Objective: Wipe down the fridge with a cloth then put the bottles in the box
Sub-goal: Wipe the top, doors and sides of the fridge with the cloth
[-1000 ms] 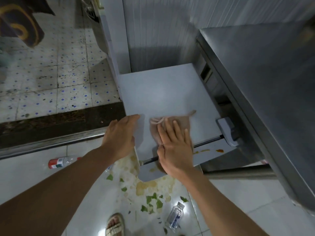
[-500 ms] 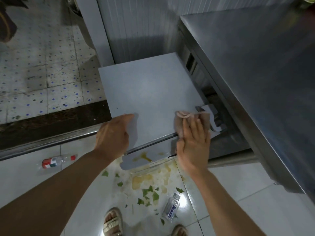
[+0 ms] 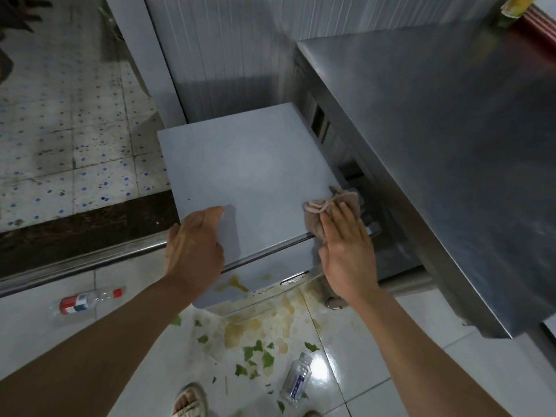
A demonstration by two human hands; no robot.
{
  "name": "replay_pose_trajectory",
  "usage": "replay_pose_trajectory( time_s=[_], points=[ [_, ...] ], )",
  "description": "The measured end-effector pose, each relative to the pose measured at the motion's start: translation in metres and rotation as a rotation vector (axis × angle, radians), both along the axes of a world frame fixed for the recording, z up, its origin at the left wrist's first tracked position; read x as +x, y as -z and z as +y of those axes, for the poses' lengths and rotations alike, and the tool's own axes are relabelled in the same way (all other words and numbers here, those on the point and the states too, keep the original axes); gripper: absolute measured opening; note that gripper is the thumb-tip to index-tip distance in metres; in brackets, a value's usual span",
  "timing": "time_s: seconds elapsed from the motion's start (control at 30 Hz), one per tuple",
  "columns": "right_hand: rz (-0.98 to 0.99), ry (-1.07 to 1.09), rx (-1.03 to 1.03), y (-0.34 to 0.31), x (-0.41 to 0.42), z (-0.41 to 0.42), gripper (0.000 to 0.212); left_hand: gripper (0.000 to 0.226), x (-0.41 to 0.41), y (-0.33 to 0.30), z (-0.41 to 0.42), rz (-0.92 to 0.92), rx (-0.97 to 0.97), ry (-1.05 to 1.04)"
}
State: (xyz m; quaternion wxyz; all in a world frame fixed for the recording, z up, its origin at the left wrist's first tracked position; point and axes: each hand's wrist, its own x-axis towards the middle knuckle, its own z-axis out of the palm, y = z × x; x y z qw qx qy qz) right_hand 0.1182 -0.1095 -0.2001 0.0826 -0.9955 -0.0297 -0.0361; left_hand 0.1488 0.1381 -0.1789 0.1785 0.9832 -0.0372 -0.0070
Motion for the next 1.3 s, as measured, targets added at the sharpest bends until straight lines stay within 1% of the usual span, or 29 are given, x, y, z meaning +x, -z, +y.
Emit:
replay_pose_trajectory(
  time_s=[0.07,0.13,0.2,0.27,0.33,0.4,0.5,0.63,0.83,0.9,0.97,1.03,1.13,1.3],
  points=[
    [0.067,0.029,-0.077,-0.007,0.030,-0.004,0.061,0.056,0.001,-0.001,0.000,-0.009,-0.004,0.003],
    [0.121,0.062,-0.107,-0.014,0.048,-0.010,0.061,0.053,0.000,-0.002,0.000,-0.006,-0.009,-0.002],
    [0.137,0.065,-0.130,-0.015,0.043,-0.013,0.064,0.049,-0.001,-0.003,0.002,-0.001,-0.014,-0.017],
    [0.130,0.070,-0.145,-0.013,0.020,-0.016,0.069,0.049,-0.003,-0.003,0.002,-0.003,-0.008,-0.009],
    [0.095,0.076,-0.116,-0.009,-0.004,-0.019,0.072,0.050,-0.005,-0.002,0.002,-0.001,-0.003,0.003],
    [0.046,0.071,-0.076,-0.005,-0.019,-0.022,0.070,0.050,-0.005,-0.001,0.001,0.004,-0.003,0.003],
    [0.023,0.078,-0.038,-0.001,-0.030,-0.025,0.070,0.051,-0.005,0.001,0.001,0.010,0.000,-0.003],
    [0.089,0.007,-0.091,-0.004,-0.012,-0.029,0.068,0.049,-0.005,0.003,0.001,0.009,-0.008,-0.020],
    [0.176,-0.069,-0.075,-0.014,0.034,-0.029,0.064,0.042,-0.006,0.001,0.003,0.029,-0.036,-0.007],
    [0.169,-0.067,-0.068,-0.012,0.032,-0.028,0.065,0.038,-0.008,-0.001,0.003,0.042,-0.015,-0.010],
    [0.105,-0.071,-0.066,-0.007,0.012,-0.031,0.067,0.035,-0.011,-0.004,0.003,0.032,0.033,-0.029],
    [0.036,-0.069,-0.042,-0.001,-0.018,-0.034,0.071,0.037,-0.017,-0.005,0.008,0.021,0.086,-0.033],
    [0.036,-0.055,0.009,0.005,-0.041,-0.038,0.075,0.049,-0.026,-0.002,0.017,0.074,0.090,0.016],
    [0.091,-0.102,-0.076,-0.004,0.005,-0.030,0.070,0.050,-0.023,0.002,0.023,0.048,-0.044,0.012]
  ],
)
